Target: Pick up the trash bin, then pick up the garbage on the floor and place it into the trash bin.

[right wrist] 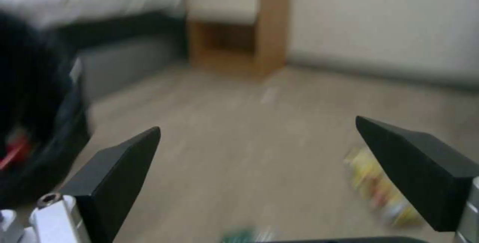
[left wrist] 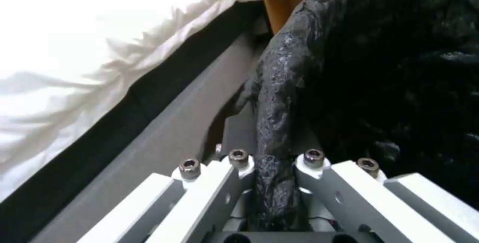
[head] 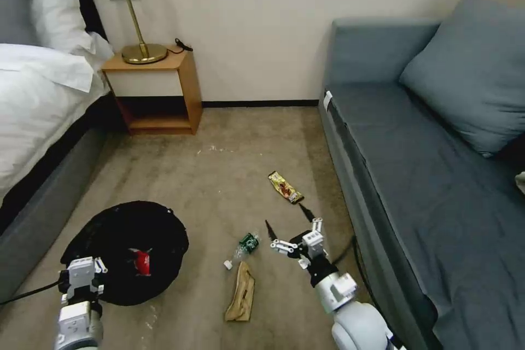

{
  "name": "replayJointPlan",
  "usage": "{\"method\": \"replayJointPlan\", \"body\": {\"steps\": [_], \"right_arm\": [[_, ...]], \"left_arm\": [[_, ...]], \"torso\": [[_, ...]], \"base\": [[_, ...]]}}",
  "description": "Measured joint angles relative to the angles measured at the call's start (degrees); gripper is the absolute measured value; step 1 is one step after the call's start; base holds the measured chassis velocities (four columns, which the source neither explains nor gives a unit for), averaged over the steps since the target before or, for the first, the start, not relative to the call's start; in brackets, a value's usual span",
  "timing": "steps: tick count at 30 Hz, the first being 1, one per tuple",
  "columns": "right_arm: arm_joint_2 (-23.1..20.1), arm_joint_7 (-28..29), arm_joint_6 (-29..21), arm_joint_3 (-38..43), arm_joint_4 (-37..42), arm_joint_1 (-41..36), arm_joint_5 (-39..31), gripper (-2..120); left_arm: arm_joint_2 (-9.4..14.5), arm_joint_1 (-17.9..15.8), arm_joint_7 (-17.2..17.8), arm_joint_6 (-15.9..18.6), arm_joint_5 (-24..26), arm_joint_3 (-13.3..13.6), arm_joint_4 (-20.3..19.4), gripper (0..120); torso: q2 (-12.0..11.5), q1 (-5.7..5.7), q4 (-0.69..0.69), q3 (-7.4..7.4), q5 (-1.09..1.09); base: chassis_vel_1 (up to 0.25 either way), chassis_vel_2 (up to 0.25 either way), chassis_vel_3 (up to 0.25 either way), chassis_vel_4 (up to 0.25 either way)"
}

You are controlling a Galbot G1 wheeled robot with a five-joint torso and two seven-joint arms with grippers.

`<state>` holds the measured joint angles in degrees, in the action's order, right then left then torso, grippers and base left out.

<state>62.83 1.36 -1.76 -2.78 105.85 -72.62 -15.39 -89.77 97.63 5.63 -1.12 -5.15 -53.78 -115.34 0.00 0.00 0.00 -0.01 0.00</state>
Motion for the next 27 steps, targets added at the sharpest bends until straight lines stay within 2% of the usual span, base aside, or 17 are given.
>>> {"method": "replayJointPlan", "body": {"steps": [1, 3, 6, 8, 11, 12, 14, 17, 21, 27], "right_arm": [[0.0, 0.0, 0.0, 0.0, 0.0, 0.0, 0.0, 100], [-3.2, 0.0, -9.4, -5.6, -0.7, 5.6, -7.0, 100], [-5.2, 1.8, -19.0, -13.8, -3.6, 13.3, -14.8, 100], [-5.2, 2.5, -20.6, -15.4, -4.4, 14.7, -16.3, 100], [-3.0, 8.6, -27.5, -22.3, -8.7, 20.8, -24.1, 100], [-3.0, 8.6, -27.5, -22.3, -8.7, 20.8, -24.1, 100], [-1.7, 12.3, -30.3, -26.1, -11.4, 24.3, -28.1, 100], [-0.1, 13.7, -31.0, -28.9, -14.1, 26.7, -30.4, 100], [2.1, 12.2, -27.3, -32.1, -19.1, 28.6, -31.2, 100], [5.0, 11.4, -24.9, -34.0, -24.7, 29.4, -29.6, 100]], "left_arm": [[0.0, 0.0, 0.0, 0.0, 0.0, 0.0, 0.0, 4], [-0.2, 0.1, 0.0, 0.0, 0.0, 0.1, -0.2, 4], [-0.5, 0.1, 0.0, 0.0, -0.4, 0.2, -0.8, 4], [-0.6, 0.0, 0.0, 0.0, -0.5, 0.2, -0.8, 4], [-1.2, 0.0, 0.0, 0.0, -1.3, 0.3, -1.2, 4], [-1.2, 0.0, 0.0, 0.0, -1.3, 0.3, -1.2, 4], [-1.6, 0.2, 0.0, 0.0, -2.0, 0.4, -1.7, 4], [-2.1, 0.5, 0.0, 0.0, -2.7, 0.5, -2.1, 4], [-2.4, 0.5, -0.1, 0.1, -3.6, 0.5, -2.7, 4], [-2.4, 0.3, -0.1, 0.2, -4.8, 0.7, -3.0, 4]], "torso": [[0.0, 0.0, 0.0, 0.0, 0.0], [0.0, 0.0, 0.01, 0.0, -0.01], [0.0, 0.0, 0.0, 0.01, 0.0], [0.0, 0.0, 0.0, 0.01, 0.0], [0.0, 0.0, -0.01, 0.01, 0.0], [0.0, 0.0, -0.01, 0.01, 0.0], [0.0, 0.0, 0.0, 0.01, 0.0], [0.0, -0.01, 0.01, 0.01, -0.01], [0.0, 0.0, 0.0, 0.01, 0.0], [0.0, 0.0, 0.0, 0.01, 0.0]], "base": [[0.0, 0.0, 0.0, 0.0], [0.0, 0.0, 0.0, 0.0], [0.0, 0.0, 0.0, 0.0], [0.0, 0.0, 0.0, 0.0], [0.0, 0.0, 0.0, 0.0], [0.0, 0.0, 0.0, 0.0], [0.0, 0.0, 0.0, 0.0], [0.0, 0.0, 0.0, 0.0], [0.0, 0.0, 0.0, 0.0], [0.0, 0.0, 0.0, 0.0]]}}
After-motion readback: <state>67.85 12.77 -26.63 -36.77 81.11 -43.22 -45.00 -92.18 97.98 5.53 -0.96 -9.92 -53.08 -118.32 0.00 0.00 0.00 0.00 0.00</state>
